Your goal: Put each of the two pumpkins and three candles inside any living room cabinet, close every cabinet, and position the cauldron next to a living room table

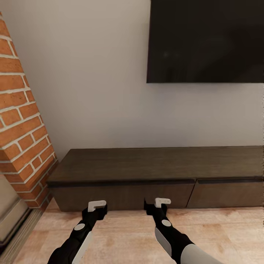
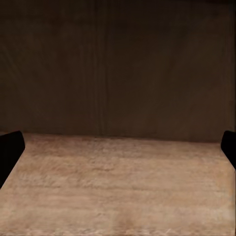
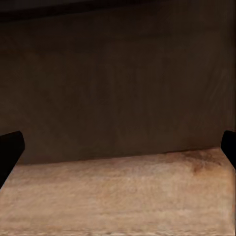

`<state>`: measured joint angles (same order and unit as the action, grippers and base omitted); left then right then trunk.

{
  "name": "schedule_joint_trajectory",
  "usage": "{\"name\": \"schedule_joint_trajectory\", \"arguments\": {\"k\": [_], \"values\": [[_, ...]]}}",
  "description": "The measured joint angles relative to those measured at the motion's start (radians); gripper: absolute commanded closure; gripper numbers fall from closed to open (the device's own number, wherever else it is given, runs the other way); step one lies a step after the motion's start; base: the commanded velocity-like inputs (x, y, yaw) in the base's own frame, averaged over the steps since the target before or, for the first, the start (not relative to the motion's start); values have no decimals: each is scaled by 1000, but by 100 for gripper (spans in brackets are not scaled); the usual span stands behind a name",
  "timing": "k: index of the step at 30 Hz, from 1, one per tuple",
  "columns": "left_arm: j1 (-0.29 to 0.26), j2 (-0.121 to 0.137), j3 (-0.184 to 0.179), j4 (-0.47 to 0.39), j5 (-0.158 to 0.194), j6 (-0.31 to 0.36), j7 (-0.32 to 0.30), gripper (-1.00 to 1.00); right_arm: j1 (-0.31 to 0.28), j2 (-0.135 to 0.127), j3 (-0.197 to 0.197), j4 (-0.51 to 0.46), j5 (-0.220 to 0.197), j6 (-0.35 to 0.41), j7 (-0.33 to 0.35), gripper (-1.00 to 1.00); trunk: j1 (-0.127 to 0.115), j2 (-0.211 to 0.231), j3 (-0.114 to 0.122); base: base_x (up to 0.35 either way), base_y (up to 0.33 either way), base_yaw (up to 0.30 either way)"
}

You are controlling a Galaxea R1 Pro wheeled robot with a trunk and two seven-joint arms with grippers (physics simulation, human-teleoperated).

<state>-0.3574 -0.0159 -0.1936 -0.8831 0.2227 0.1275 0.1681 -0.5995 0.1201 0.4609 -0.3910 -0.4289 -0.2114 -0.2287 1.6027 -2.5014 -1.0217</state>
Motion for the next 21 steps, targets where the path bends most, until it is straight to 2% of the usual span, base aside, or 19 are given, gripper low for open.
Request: {"name": "schedule_joint_trajectory", "arguments": {"k": [3, 4, 5, 7, 8, 10, 11, 14, 15, 16, 17, 21], "values": [[0, 0, 2, -11, 1, 53, 0, -100, -6, 1, -5, -5, 0, 61, -1, -100, 0, 0, 0, -232, 0, 0], [0, 0, 2, -39, 1, 108, 0, -100, -17, 1, -16, -10, -4, 133, -2, -100, 0, 0, 0, -229, 0, 0], [0, 0, 2, -52, 1, 130, 1, -100, -22, 2, -21, -13, -6, 160, -2, -100, 0, 0, 0, -248, 0, 0], [0, 1, 4, -102, 2, 231, 0, -100, -37, 2, -53, -33, -19, 263, -2, -100, 0, 0, 0, -264, 0, 0], [0, 1, 6, -115, 3, 261, 0, -100, -40, 2, -64, -41, -23, 290, -3, -100, 0, 0, 0, -253, 0, 0], [0, 1, 32, -174, 4, 382, 0, -100, -46, 2, -109, -84, -35, 399, -3, -100, 0, 0, 0, -203, 0, 0], [0, 1, 42, -191, 5, 413, 0, -100, -46, 2, -121, -96, -37, 429, -3, -100, 0, 0, 0, -153, 0, 0], [0, -1, 105, -295, 6, 587, -1, -100, -49, 2, -182, -163, -42, 598, -3, -100, 0, 0, 0, -73, 0, 0], [0, -2, 113, -312, 7, 613, -1, -100, -49, 2, -190, -174, -42, 623, -3, -100, 0, 0, 0, -27, 0, 0], [0, -2, 131, -349, 6, 675, -1, -100, -49, 3, -209, -201, -43, 691, -4, -100, 0, 0, 0, -17, 0, 0], [0, -3, 138, -365, 6, 710, -1, -100, -49, 4, -217, -217, -43, 732, -4, -100, -1, 0, 4, -14, 0, 0], [0, -4, 147, -388, 7, 794, 0, -100, -49, 4, -227, -262, -44, 819, -4, -100, -2, 1, 19, -5, 0, 0]]}}
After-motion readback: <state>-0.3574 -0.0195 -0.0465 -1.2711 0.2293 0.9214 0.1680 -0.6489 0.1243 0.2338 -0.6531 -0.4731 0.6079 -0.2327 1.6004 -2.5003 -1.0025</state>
